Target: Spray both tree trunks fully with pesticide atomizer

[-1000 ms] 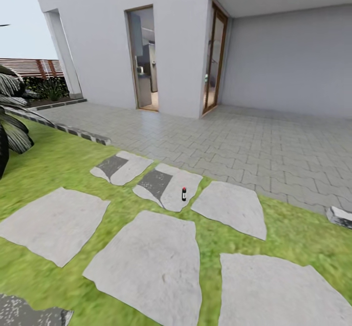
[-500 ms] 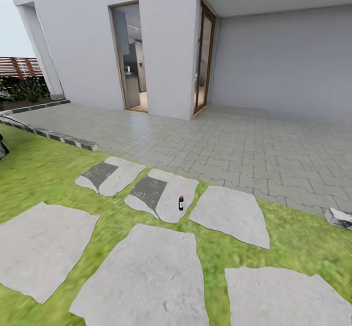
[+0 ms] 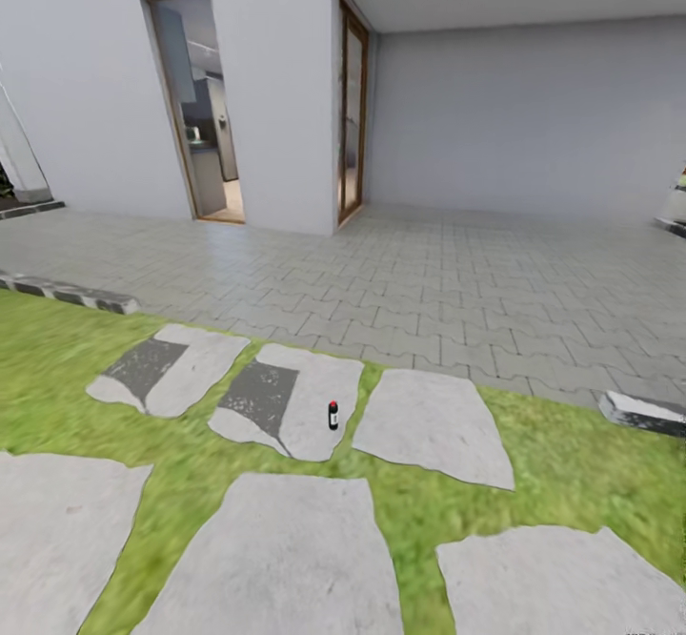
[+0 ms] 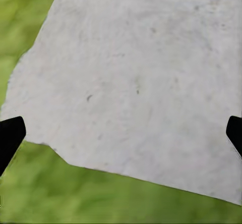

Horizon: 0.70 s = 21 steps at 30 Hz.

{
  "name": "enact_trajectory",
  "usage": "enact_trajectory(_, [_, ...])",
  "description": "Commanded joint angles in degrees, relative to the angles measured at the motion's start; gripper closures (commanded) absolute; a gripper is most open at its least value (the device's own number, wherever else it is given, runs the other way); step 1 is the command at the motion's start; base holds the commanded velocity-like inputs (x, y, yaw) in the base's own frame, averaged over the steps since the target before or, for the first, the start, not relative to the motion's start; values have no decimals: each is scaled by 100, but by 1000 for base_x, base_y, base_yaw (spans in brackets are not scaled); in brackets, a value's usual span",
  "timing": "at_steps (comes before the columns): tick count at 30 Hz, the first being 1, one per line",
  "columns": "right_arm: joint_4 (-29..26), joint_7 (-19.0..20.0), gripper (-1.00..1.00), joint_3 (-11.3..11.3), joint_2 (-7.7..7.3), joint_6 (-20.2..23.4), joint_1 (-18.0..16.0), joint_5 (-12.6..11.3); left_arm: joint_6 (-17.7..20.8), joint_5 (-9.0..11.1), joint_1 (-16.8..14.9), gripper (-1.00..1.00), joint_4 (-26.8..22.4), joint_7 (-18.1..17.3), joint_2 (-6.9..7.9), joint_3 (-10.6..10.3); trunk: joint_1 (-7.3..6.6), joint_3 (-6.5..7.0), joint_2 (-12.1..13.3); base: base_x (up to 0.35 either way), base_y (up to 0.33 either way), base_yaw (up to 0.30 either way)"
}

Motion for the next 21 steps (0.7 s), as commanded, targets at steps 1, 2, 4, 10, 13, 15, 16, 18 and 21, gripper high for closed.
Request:
enact_trajectory(1, [4, -2, -100, -8, 2, -19, -4, 0, -18, 4, -2, -100, 4, 3, 0, 10, 2, -5, -2, 278, 242, -294])
enact_trajectory(2, [4, -3, -100, -8, 2, -19, -4, 1, -18, 4, -2, -100, 4, 3, 0, 10, 2, -5, -2, 274, 243, -294])
enact_trajectory(4, [4, -3, -100, -7, 2, -19, -4, 0, -18, 4, -2, -100, 4, 2, 1, 10, 2, -5, -2, 268, 245, -294])
enact_trajectory(10, [4, -2, -100, -8, 3, -19, -4, 1, -18, 4, -2, -100, 4, 1, 0, 10, 2, -5, -2, 251, 250, -294])
enact_trajectory(13, [4, 2, -100, -8, 3, -19, -4, 0, -18, 4, -2, -100, 4, 3, 1, 10, 2, -5, -2, 237, 266, -294])
enact_trajectory(15, [4, -1, -100, -8, 3, -19, -4, -1, -18, 4, -2, -100, 4, 2, 1, 10, 2, -5, -2, 229, 275, -294])
enact_trajectory(16, [4, 0, -100, -8, 3, -19, -4, 1, -18, 4, -2, -100, 4, 2, 1, 10, 2, -5, -2, 214, 280, -294])
enact_trajectory(18, [4, 0, -100, -8, 3, -19, -4, 4, -18, 4, -2, -100, 4, 3, 1, 10, 2, -5, -2, 201, 285, -294])
enact_trajectory(21, [4, -1, -100, -7, 3, -19, -4, 0, -18, 4, -2, -100, 4, 3, 1, 10, 2, -5, -2, 172, 299, -294])
